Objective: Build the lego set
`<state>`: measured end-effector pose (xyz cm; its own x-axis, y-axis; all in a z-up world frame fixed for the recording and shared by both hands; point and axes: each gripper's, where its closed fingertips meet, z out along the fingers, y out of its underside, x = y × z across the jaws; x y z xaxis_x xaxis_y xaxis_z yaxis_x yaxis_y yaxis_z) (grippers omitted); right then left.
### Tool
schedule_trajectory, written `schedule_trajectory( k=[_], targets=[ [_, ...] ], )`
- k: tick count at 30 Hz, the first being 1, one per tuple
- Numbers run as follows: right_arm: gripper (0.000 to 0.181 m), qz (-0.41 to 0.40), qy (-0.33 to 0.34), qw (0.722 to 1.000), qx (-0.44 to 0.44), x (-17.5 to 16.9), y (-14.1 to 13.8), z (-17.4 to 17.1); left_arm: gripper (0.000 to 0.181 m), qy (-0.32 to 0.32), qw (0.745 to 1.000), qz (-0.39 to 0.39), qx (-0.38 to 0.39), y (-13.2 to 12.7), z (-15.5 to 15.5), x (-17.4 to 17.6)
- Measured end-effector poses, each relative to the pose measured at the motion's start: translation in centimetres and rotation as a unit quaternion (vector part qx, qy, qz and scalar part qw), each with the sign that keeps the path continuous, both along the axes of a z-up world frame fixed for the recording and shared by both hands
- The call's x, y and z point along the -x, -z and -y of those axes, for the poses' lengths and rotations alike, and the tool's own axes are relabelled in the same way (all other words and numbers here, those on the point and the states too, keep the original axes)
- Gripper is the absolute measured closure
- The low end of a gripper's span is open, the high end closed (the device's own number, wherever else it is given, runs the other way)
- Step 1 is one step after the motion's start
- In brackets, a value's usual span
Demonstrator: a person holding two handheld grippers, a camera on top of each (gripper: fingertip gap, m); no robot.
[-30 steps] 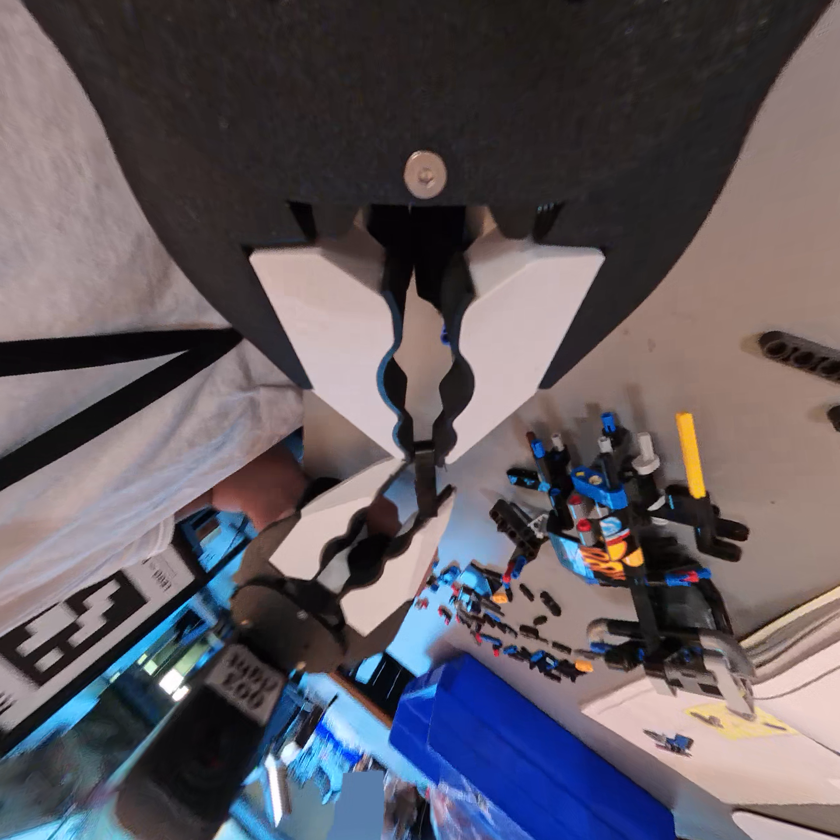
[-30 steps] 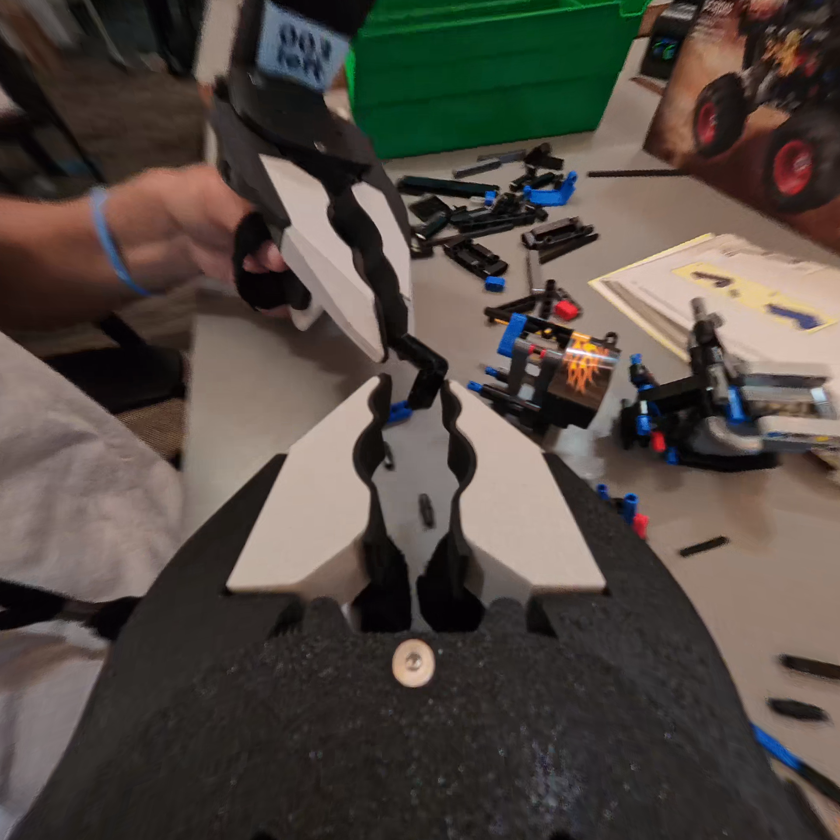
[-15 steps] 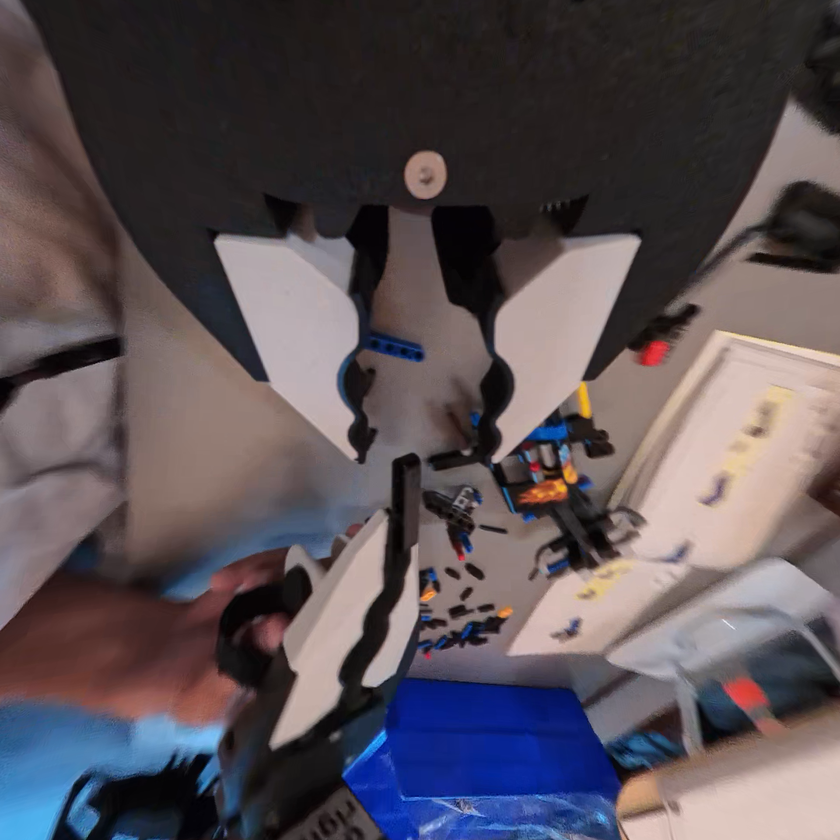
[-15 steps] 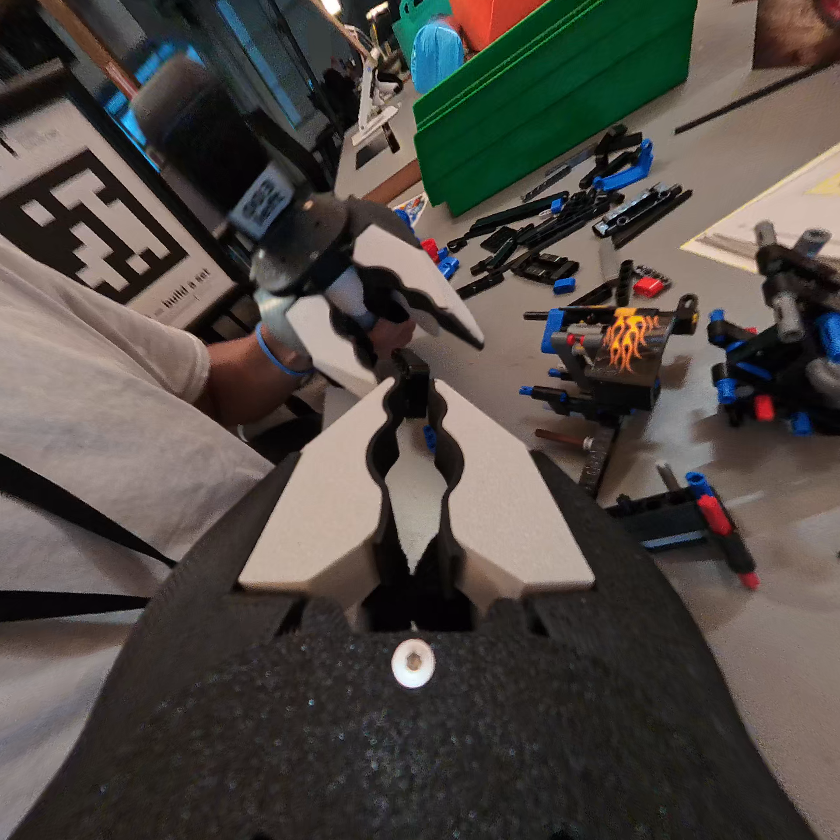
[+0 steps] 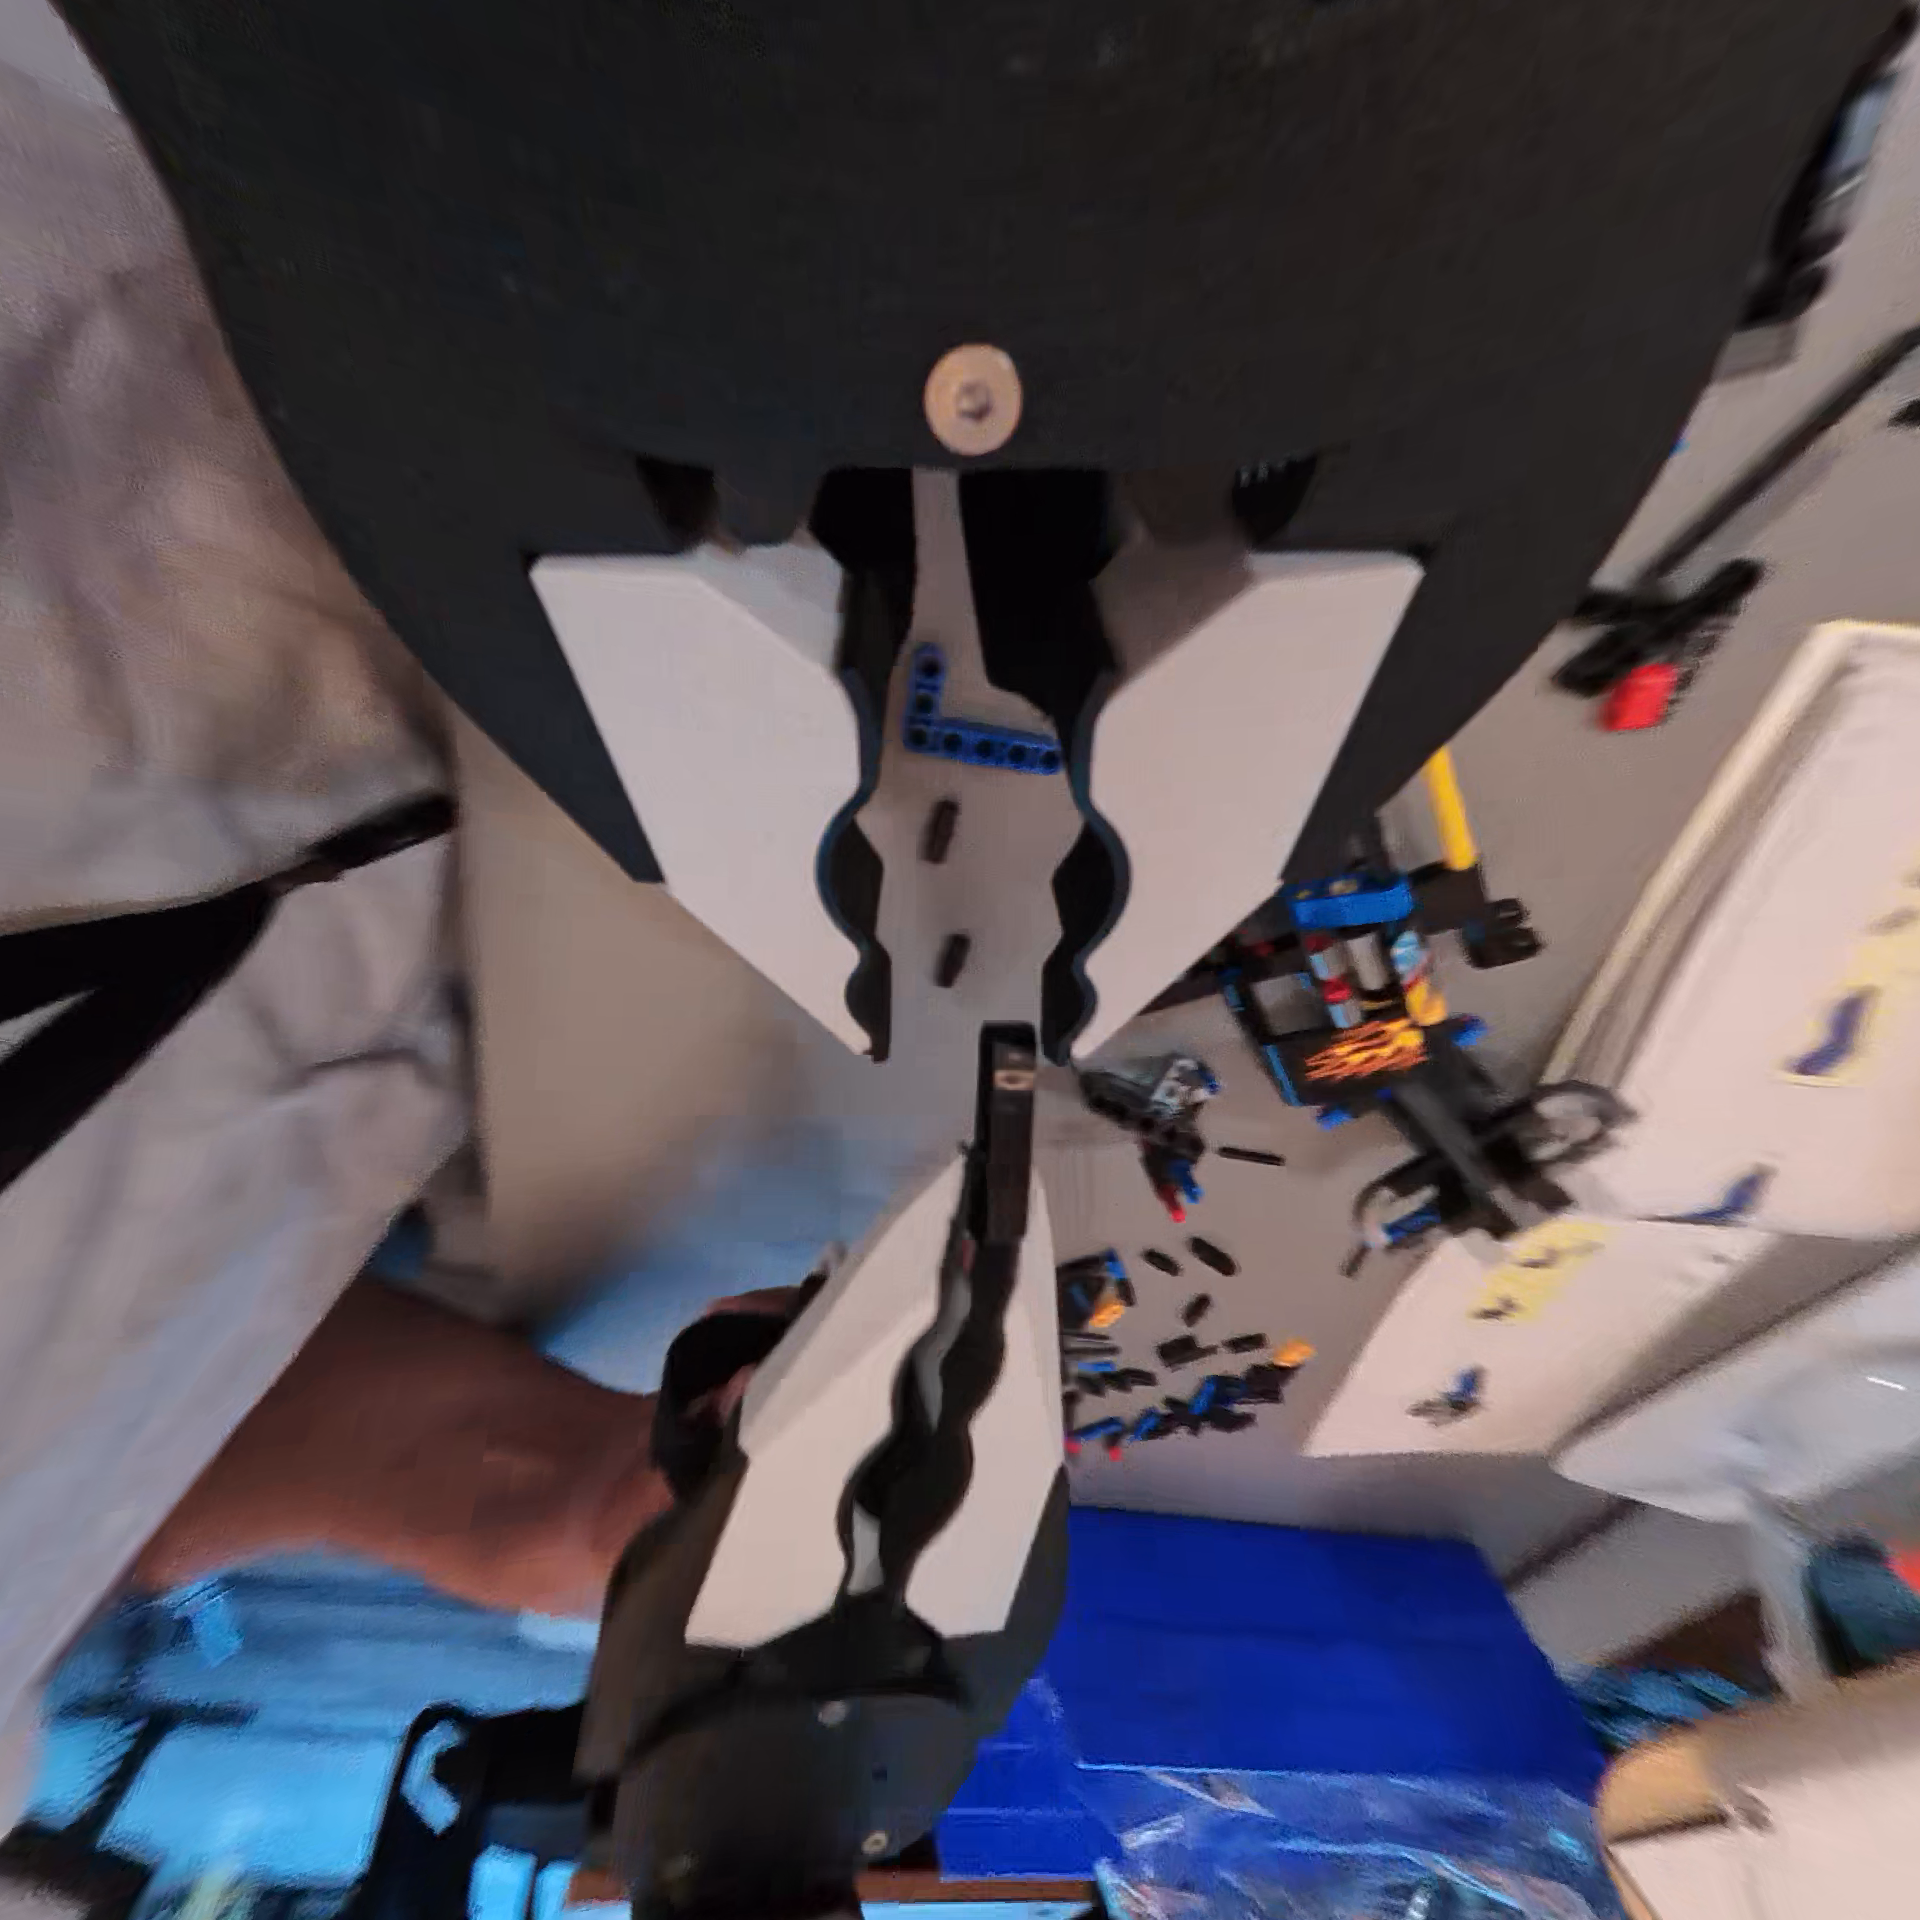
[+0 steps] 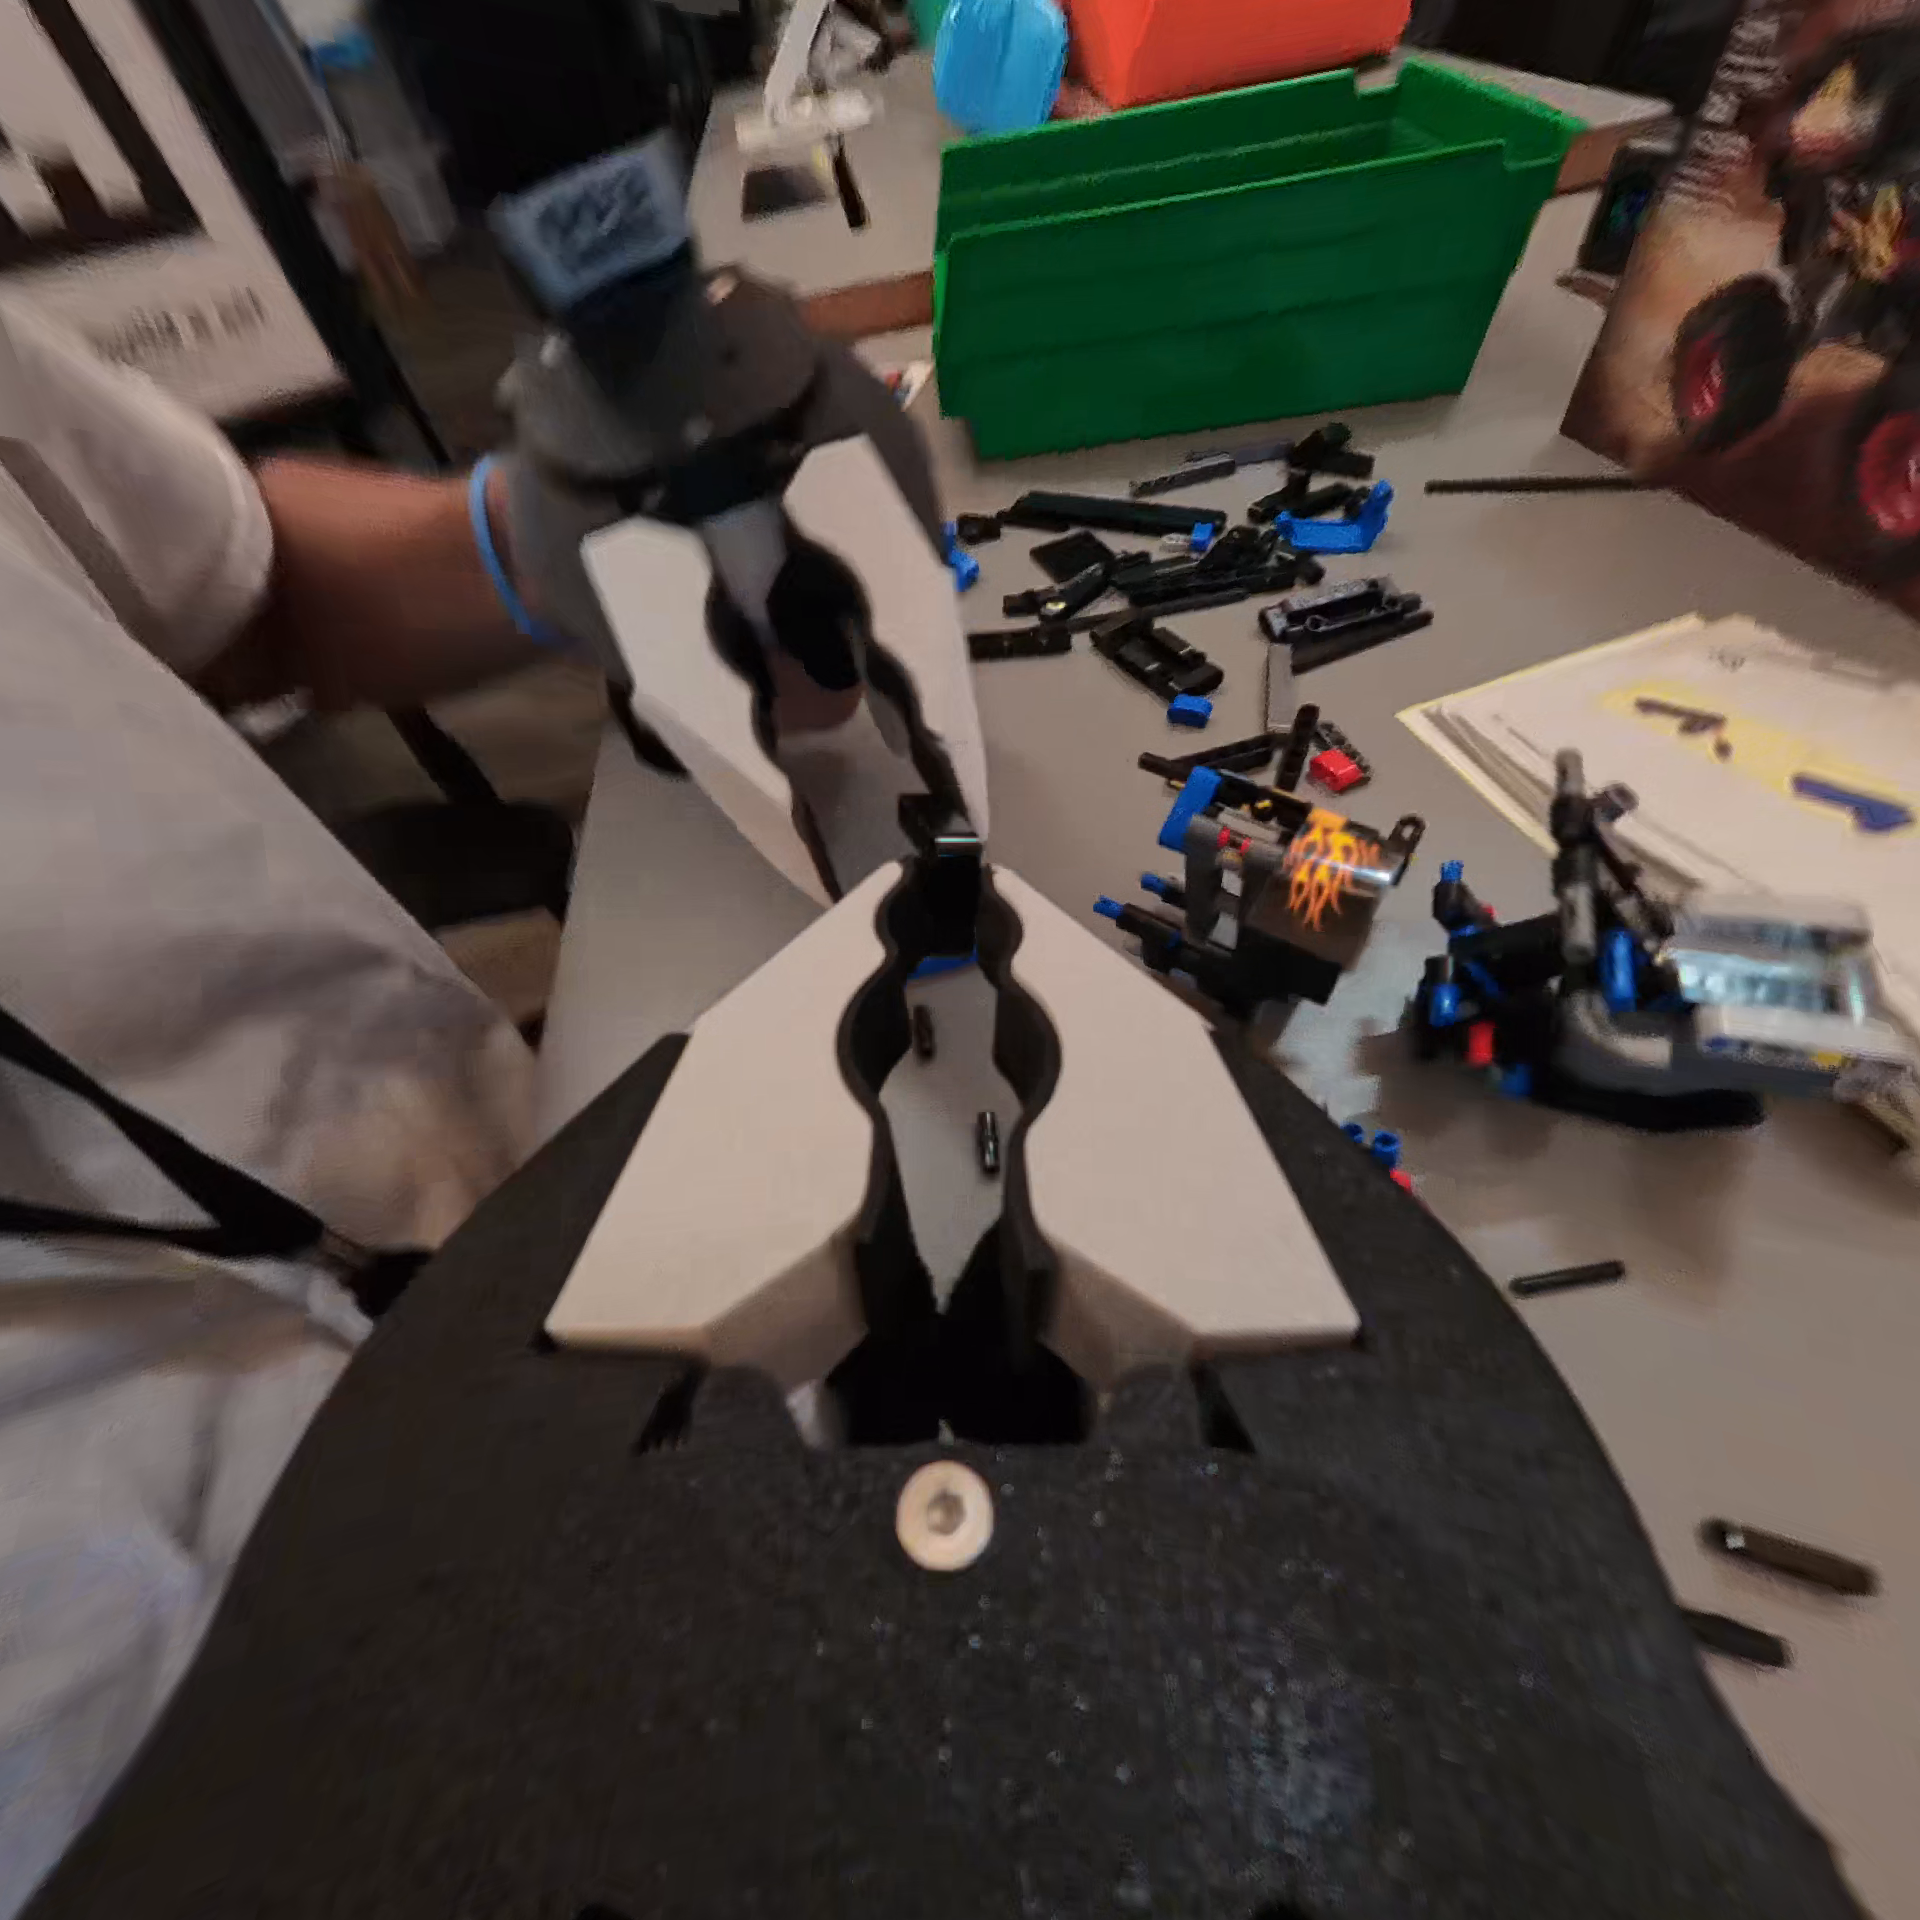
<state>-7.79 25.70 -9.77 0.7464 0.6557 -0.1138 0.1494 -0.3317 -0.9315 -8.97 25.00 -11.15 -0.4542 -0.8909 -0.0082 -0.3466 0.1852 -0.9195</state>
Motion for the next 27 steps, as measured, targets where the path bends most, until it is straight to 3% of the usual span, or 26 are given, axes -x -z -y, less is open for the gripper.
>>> schedule_trajectory(
  k=[3,9,13,16,20,27],
  targets=[
    [0.173,0.058,-0.042,0.997,-0.002,0.9,0.5,0.7,0.154,0.044,0.997,-0.051,0.048,-0.3,0.7,0.0],
    [0.173,0.061,-0.049,0.996,0.031,0.9,0.4,0.5,0.175,0.084,0.991,-0.100,0.008,0.3,1.0,-0.7],
    [0.162,0.035,-0.035,0.999,0.015,-0.2,-0.2,0.8,0.175,0.086,0.987,-0.113,0.076,-0.5,1.1,-1.0],
    [0.173,0.002,-0.043,0.999,0.024,-0.3,-0.3,1.3,0.175,0.090,0.982,-0.116,0.116,-0.7,1.3,-1.1],
    [0.175,-0.023,-0.056,0.997,0.039,-0.1,-0.3,1.3,0.175,0.096,0.983,-0.126,0.097,0.2,1.5,-1.0],
    [0.175,-0.023,-0.065,0.996,0.054,-0.1,0.2,1.5,0.168,0.102,0.982,-0.114,0.114,-0.8,1.4,-0.7]
  ],
)
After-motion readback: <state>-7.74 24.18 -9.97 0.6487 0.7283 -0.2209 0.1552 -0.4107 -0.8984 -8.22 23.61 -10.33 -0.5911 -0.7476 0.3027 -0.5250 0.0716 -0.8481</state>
